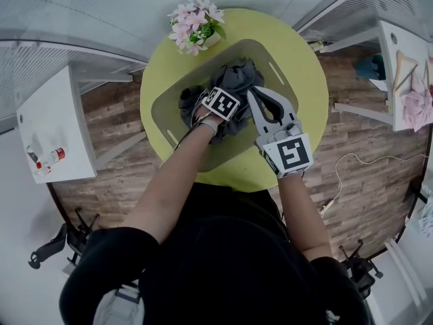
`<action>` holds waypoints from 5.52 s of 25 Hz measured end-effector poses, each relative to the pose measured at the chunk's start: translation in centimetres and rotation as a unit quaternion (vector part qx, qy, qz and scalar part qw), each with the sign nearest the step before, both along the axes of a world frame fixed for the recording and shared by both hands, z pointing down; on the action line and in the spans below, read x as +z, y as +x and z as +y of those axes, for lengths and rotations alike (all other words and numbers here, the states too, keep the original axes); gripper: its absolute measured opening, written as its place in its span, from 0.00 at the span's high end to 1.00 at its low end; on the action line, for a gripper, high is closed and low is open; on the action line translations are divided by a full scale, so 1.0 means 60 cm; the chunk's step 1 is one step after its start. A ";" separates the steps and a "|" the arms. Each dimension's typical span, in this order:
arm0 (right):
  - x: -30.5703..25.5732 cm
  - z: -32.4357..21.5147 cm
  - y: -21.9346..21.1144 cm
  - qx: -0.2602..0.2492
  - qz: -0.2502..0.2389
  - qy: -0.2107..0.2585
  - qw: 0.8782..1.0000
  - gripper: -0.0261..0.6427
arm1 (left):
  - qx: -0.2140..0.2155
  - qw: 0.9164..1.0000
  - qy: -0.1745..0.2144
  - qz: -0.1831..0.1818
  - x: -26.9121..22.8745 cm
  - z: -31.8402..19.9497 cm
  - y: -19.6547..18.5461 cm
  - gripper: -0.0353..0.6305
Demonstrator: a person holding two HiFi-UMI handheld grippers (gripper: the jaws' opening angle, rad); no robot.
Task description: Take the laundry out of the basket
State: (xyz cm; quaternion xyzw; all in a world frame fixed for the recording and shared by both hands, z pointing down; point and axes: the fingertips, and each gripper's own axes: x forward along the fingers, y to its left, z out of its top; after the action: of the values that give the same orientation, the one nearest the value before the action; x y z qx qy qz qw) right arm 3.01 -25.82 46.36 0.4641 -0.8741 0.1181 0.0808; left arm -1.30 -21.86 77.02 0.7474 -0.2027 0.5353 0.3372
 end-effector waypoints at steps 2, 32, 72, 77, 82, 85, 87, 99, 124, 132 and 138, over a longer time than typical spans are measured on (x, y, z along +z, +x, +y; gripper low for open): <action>0.003 0.001 0.002 0.002 0.001 -0.002 1.000 0.93 | 0.002 1.000 0.002 0.000 0.006 0.001 0.001 0.29; -0.005 0.039 0.053 0.053 0.022 0.003 0.998 0.93 | -0.010 1.000 0.005 0.018 -0.016 -0.003 -0.002 0.40; -0.177 0.174 0.093 0.154 -0.001 0.124 0.980 0.93 | 0.129 0.969 0.194 0.082 -0.444 0.044 0.074 0.40; -0.207 0.205 0.129 0.148 -0.010 0.143 0.979 0.93 | 0.123 0.968 0.201 0.087 -0.489 0.079 0.109 0.40; -0.234 0.242 0.163 0.143 -0.010 0.159 0.977 0.93 | 0.131 0.965 0.207 0.094 -0.524 0.131 0.152 0.40; -0.242 0.265 0.187 0.145 -0.010 0.167 0.975 0.93 | 0.136 0.963 0.211 0.101 -0.536 0.165 0.183 0.40; -0.241 0.284 0.203 0.147 -0.004 0.170 0.974 0.93 | 0.137 0.963 0.208 0.107 -0.536 0.191 0.203 0.40; -0.196 0.379 0.278 0.133 0.009 0.159 0.978 0.93 | 0.135 0.970 0.176 0.099 -0.479 0.314 0.276 0.40; -0.009 0.423 0.269 0.107 0.026 0.065 0.992 0.93 | 0.087 0.989 0.113 0.040 -0.229 0.386 0.209 0.40; 0.069 0.402 0.234 0.098 0.027 0.024 0.995 0.93 | 0.070 0.992 0.101 0.025 -0.147 0.370 0.165 0.40; 0.118 0.392 0.215 0.099 0.029 -0.002 0.995 0.93 | 0.070 0.993 0.094 0.018 -0.090 0.368 0.150 0.40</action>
State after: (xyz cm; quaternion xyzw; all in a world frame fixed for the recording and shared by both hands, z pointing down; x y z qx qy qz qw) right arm 15.92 -2.29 53.45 0.5516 -0.8208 0.1140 0.0949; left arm 7.70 0.19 71.64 0.7977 -0.1930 0.5225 0.2312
